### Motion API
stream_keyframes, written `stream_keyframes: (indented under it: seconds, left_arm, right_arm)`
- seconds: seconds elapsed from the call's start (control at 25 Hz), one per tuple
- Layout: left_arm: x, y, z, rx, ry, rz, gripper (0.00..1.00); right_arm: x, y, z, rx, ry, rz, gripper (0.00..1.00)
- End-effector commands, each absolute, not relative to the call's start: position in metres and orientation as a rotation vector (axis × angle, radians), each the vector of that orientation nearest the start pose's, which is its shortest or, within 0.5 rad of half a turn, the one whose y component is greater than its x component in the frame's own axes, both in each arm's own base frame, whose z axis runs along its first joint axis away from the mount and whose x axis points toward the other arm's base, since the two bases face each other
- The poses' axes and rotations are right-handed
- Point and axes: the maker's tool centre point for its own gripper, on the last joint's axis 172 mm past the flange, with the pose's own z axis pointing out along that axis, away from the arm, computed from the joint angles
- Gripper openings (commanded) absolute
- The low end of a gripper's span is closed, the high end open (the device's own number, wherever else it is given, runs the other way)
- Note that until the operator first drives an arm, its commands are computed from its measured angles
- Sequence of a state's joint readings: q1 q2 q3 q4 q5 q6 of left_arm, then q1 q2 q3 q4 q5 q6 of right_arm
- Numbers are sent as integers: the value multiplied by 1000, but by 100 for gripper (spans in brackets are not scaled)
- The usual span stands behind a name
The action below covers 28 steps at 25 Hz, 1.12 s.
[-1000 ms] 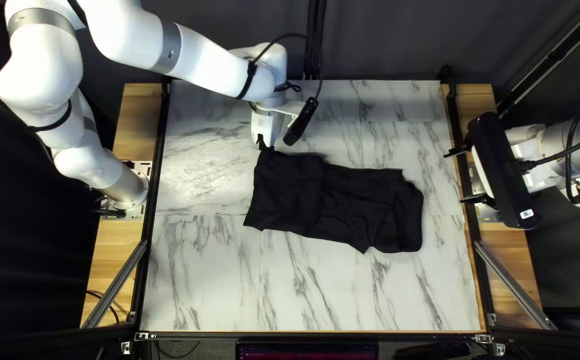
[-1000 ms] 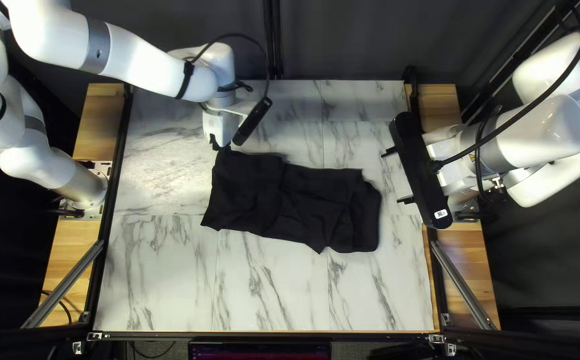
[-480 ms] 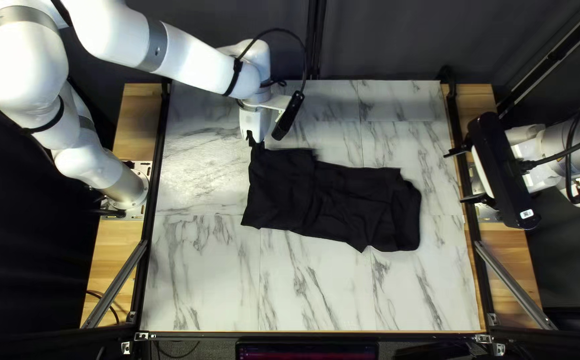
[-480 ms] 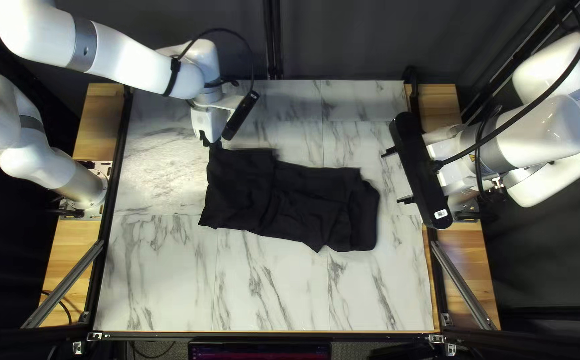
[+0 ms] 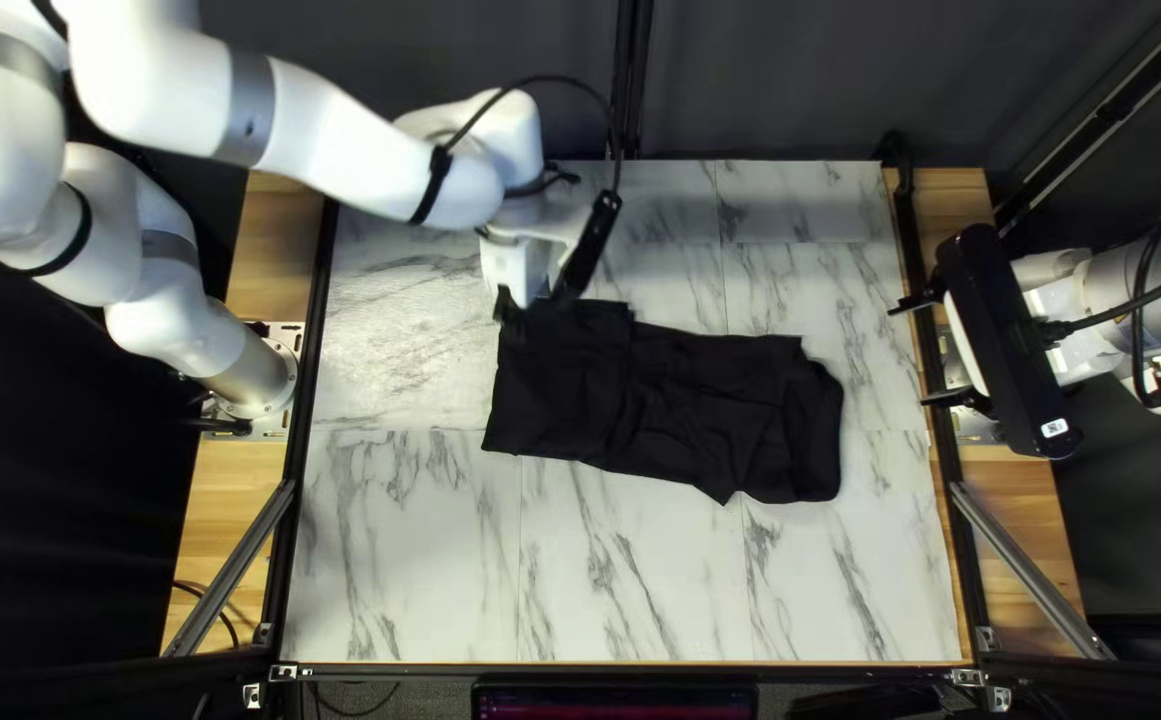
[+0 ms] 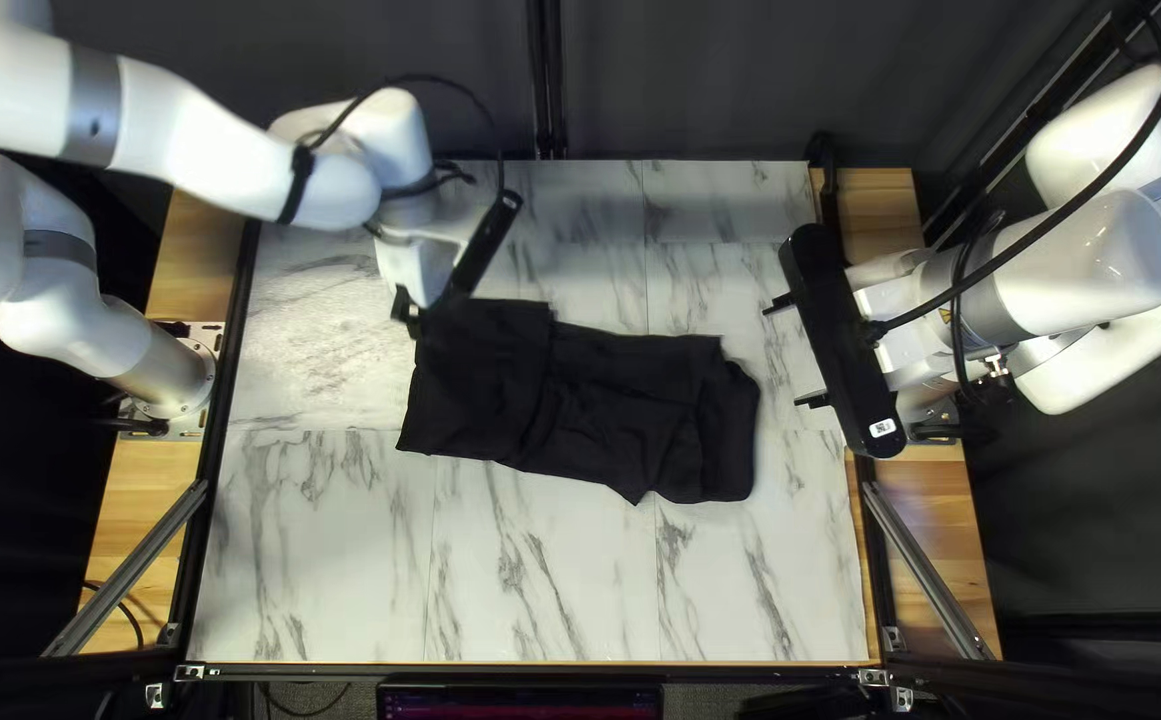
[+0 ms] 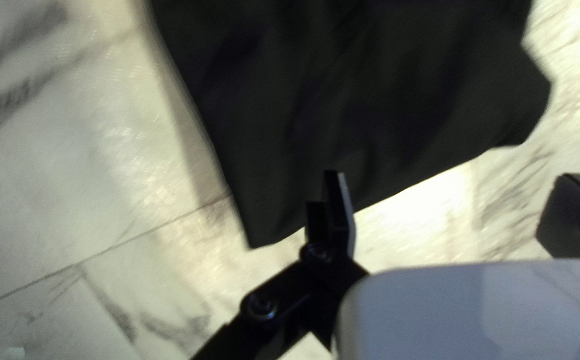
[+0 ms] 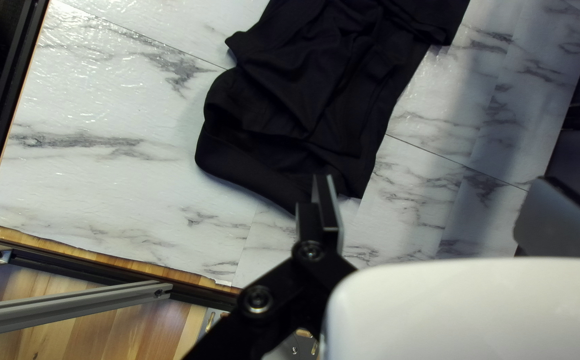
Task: Fold t-shirt
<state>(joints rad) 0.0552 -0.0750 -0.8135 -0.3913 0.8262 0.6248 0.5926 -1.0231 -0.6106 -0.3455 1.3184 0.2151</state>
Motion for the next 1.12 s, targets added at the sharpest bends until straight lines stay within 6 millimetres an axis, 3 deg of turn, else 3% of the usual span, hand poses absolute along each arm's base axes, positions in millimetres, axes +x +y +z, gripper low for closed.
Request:
stream_keyframes:
  seconds: [0.04, 0.2, 1.0, 1.12]
  left_arm:
    - [476, -74, 132, -3256, 454, -310, 100]
    - [486, -95, 112, -3153, 258, -291, 100]
    - [484, -95, 111, -3155, 252, -291, 100]
    - [504, -106, 100, -3141, 178, -259, 100]
  right_arm:
    - [275, 87, 342, -3192, -665, -702, 100]
    - [275, 87, 342, -3192, -665, -702, 100]
    - [275, 87, 342, -3192, -665, -702, 100]
    - [275, 87, 342, -3192, -665, -702, 100]
